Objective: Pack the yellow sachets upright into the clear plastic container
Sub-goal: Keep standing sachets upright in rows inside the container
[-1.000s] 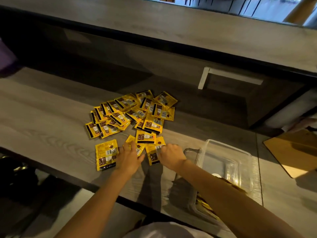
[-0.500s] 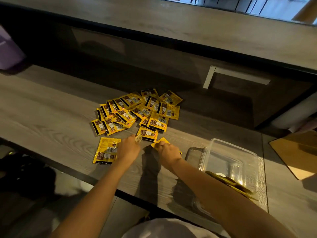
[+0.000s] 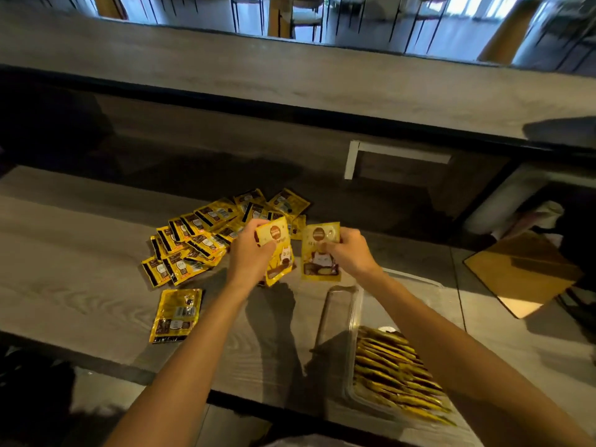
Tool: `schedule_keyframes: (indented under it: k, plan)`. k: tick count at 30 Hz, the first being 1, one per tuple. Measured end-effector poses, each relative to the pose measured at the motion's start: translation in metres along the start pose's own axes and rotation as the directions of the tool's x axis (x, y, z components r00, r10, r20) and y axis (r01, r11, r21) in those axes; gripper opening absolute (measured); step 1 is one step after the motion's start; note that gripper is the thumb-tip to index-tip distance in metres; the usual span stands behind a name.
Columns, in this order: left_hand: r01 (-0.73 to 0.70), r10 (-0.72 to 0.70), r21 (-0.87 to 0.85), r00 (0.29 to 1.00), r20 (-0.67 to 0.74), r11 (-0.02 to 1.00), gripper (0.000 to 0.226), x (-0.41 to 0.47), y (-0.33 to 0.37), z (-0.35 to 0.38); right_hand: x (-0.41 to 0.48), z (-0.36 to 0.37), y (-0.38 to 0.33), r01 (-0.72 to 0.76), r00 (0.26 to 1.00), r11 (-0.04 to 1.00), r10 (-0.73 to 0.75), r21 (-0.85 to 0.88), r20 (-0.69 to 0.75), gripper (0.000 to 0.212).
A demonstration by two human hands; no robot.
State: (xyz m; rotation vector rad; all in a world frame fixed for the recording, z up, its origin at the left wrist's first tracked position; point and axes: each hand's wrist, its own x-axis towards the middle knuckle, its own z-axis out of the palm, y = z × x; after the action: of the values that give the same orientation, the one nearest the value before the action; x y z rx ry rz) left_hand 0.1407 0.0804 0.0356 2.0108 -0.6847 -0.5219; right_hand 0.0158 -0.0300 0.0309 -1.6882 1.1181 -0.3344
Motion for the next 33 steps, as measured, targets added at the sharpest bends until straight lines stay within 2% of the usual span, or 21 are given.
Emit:
schedule_keyframes:
  k: [3,7,11,14,17,20,24,27,29,33]
  plan:
    - [-0.119,0.121,-0.038,0.991,0.058,0.992,0.029,0.003,0.027,0.014,-0.007,-0.038,0.0,0.054,0.99,0.993,-0.04,0.101,-0.135,0.026]
    - [-0.216,0.224,-0.064,0.96,0.166,0.974,0.012,0.0,0.058,0.042,-0.019,-0.081,0.014,0.018,0.941,0.997,0.011,0.081,-0.338,0.006]
    - [-0.312,0.316,-0.063,0.901,0.298,0.948,0.005,-0.019,0.074,0.072,-0.034,-0.111,0.04,0.017,0.888,0.997,0.018,0.072,-0.46,0.012]
    - [-0.349,0.348,-0.083,0.827,0.442,0.934,0.022,-0.035,0.07,0.094,-0.046,-0.124,0.065,0.015,0.885,0.999,0.002,0.033,-0.466,0.013]
    - [-0.352,0.333,-0.067,0.784,0.524,0.933,0.028,-0.05,0.059,0.112,-0.058,-0.125,0.086,0.064,0.894,0.996,-0.032,0.056,-0.447,0.035]
    - [-0.363,0.318,-0.036,0.757,0.57,0.931,0.027,-0.064,0.047,0.124,-0.07,-0.123,0.103,0.075,0.906,0.995,-0.04,0.069,-0.42,0.024]
    - [-0.388,0.272,0.024,0.688,0.673,0.921,0.025,-0.072,0.031,0.131,-0.077,-0.116,0.121,0.08,0.926,0.991,-0.034,0.109,-0.375,0.007]
    - [-0.452,0.243,0.09,0.624,0.743,0.887,0.019,-0.072,0.019,0.134,-0.081,-0.11,0.131,0.126,0.932,0.988,-0.088,0.089,-0.352,0.02]
    - [-0.504,0.239,0.123,0.593,0.769,0.855,0.023,-0.072,0.013,0.133,-0.083,-0.108,0.135,0.15,0.94,0.986,-0.12,0.07,-0.32,0.025]
    - [-0.635,0.313,0.142,0.548,0.776,0.759,0.029,-0.075,0.01,0.135,-0.087,-0.107,0.141,0.191,0.945,0.981,-0.194,-0.036,-0.262,0.026]
